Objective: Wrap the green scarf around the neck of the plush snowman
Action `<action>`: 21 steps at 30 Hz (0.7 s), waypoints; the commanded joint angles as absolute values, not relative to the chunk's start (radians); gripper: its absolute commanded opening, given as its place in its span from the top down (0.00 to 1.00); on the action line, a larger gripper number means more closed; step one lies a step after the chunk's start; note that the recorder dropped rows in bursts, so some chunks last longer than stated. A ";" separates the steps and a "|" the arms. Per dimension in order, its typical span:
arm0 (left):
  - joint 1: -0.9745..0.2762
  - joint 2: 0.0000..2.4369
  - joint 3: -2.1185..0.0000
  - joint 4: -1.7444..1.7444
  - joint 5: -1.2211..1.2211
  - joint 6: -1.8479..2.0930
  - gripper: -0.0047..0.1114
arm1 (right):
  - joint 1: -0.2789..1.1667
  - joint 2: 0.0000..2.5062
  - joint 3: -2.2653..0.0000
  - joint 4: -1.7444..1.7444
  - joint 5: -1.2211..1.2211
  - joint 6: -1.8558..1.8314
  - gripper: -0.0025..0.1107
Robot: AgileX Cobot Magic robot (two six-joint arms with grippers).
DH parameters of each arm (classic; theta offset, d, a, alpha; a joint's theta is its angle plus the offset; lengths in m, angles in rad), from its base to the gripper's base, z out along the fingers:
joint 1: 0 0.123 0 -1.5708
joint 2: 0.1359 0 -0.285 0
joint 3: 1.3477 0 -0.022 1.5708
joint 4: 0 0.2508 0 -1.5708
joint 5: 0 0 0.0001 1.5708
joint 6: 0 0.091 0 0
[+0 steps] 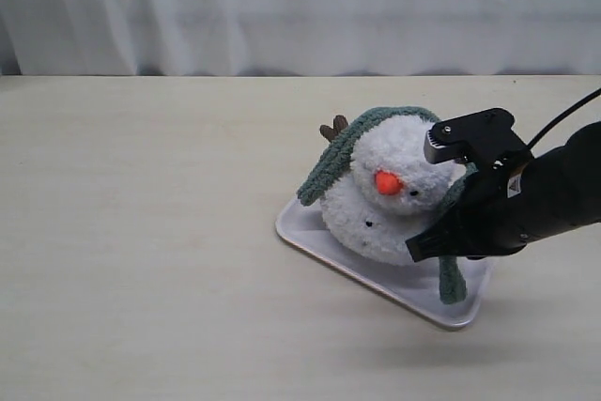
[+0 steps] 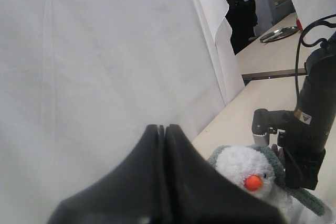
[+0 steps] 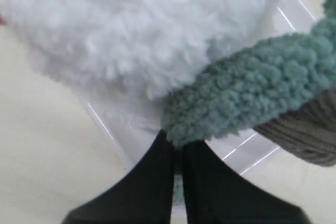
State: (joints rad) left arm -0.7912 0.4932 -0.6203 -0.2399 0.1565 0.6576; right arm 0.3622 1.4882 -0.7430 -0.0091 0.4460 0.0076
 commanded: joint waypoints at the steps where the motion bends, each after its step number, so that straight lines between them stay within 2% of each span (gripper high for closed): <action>1: -0.791 0.489 -0.618 -0.248 0.149 0.649 0.96 | 0.363 1.486 -0.779 0.051 0.485 -0.052 0.94; 11: -0.791 0.489 -0.618 -0.248 0.151 0.649 0.96 | 0.363 1.445 -0.815 0.414 0.556 -0.393 0.94; 21: -0.791 0.489 -0.618 -0.248 0.151 0.647 0.96 | 0.363 1.421 -0.804 0.410 0.584 -0.401 0.94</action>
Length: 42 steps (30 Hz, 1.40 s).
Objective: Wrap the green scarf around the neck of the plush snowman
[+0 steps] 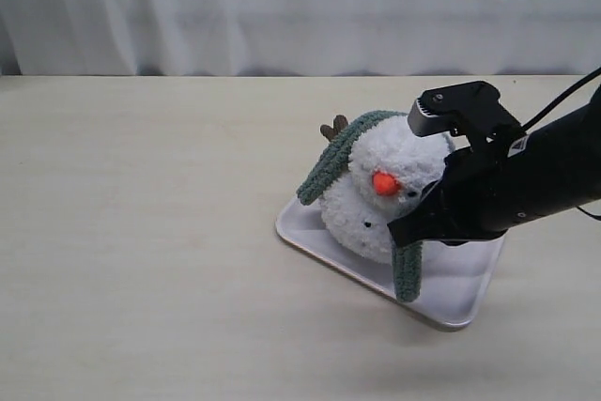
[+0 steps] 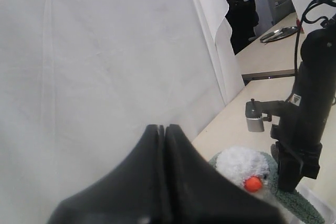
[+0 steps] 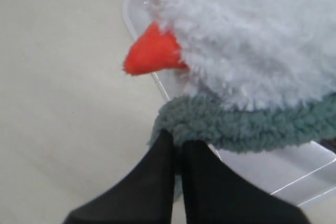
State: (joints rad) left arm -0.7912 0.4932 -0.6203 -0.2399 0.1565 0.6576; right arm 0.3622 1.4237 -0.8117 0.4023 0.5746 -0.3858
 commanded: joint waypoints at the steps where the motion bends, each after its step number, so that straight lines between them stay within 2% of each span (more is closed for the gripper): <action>1: -0.791 0.489 -0.618 -0.248 0.151 0.647 0.96 | 0.363 1.423 -0.799 0.410 0.584 -0.401 0.94; 13: -0.791 0.489 -0.618 -0.248 0.151 0.647 0.96 | 0.363 1.504 -0.773 0.414 0.559 -0.401 0.94; 20: -0.791 0.489 -0.618 -0.248 0.151 0.645 0.96 | 0.363 1.507 -0.789 0.578 0.529 -0.556 0.94; 22: -0.791 0.489 -0.618 -0.248 0.151 0.645 0.96 | 0.363 1.507 -0.789 0.594 0.537 -0.565 0.89; 30: -0.791 0.489 -0.618 -0.248 0.153 0.645 0.96 | 0.363 1.507 -0.789 0.594 0.595 -0.561 0.52; 34: -0.791 0.489 -0.618 -0.248 0.164 0.645 0.96 | 0.363 1.507 -0.791 0.594 0.617 -0.535 0.45; 42: -0.791 0.489 -0.618 -0.274 0.166 0.645 0.96 | 0.363 1.505 -0.791 0.536 0.740 -0.485 0.45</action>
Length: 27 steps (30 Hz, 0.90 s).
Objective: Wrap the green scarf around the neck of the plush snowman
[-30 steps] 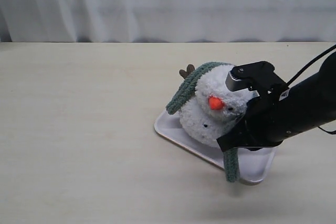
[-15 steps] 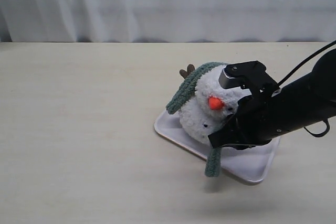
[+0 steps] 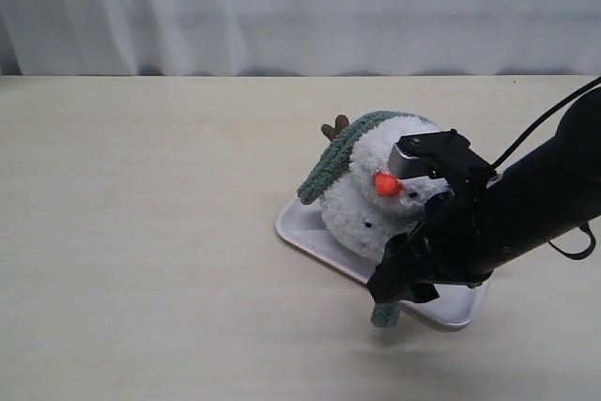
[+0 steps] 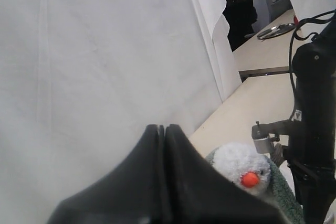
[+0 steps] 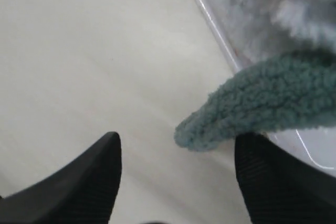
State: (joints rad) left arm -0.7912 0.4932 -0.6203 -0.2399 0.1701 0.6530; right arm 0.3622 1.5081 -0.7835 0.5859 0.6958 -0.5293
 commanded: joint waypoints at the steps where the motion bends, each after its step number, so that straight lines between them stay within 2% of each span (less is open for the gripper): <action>1: -0.791 0.489 -0.618 -0.278 0.168 0.645 0.96 | 0.363 1.496 -0.791 0.486 0.746 -0.440 0.45; 8: -0.791 0.489 -0.618 -0.278 0.164 0.645 0.96 | 0.363 1.300 -0.802 0.426 0.779 -0.442 0.45; 13: -0.791 0.526 -0.618 -0.276 0.153 0.645 0.96 | 0.363 1.134 -0.830 0.323 0.673 -0.426 0.45; 21: -0.791 0.830 -0.618 -0.221 -0.013 0.658 0.96 | 0.363 1.032 -0.830 0.323 0.570 -0.426 0.45; 27: -0.780 1.109 -0.720 -0.221 0.044 0.656 0.96 | 0.363 1.035 -0.830 0.323 0.577 -0.426 0.45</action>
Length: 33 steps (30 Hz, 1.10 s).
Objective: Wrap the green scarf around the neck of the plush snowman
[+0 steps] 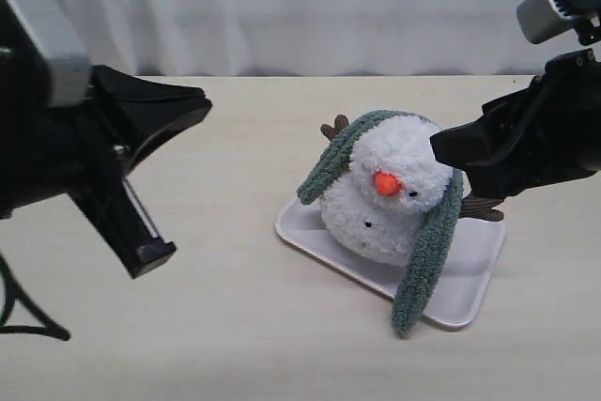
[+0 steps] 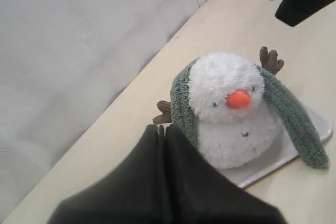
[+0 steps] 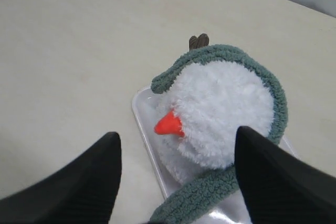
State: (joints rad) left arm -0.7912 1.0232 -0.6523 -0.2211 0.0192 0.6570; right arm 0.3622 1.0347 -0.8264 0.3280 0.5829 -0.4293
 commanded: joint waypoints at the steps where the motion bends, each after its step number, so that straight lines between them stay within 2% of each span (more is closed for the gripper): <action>1: -0.744 1.172 -0.779 -0.226 0.091 0.636 0.96 | 0.363 1.035 -0.830 0.323 0.583 -0.426 0.45; 5: -0.592 1.398 -0.937 -0.226 0.219 0.583 0.96 | 0.363 1.035 -0.830 0.323 0.593 -0.426 0.45; 9: -0.554 1.541 -1.007 -0.226 0.227 0.598 0.91 | 0.363 1.035 -0.830 0.323 0.596 -0.426 0.45; 16: -0.559 1.747 -1.117 -0.221 0.180 0.636 0.58 | 0.363 1.035 -0.810 0.323 0.572 -0.426 0.45; 19: -0.559 1.812 -1.131 -0.221 0.138 0.659 0.51 | 0.363 1.035 -0.809 0.323 0.570 -0.426 0.45; 33: -0.610 1.902 -1.146 -0.231 0.062 0.731 0.51 | 0.363 1.035 -0.809 0.336 0.570 -0.422 0.45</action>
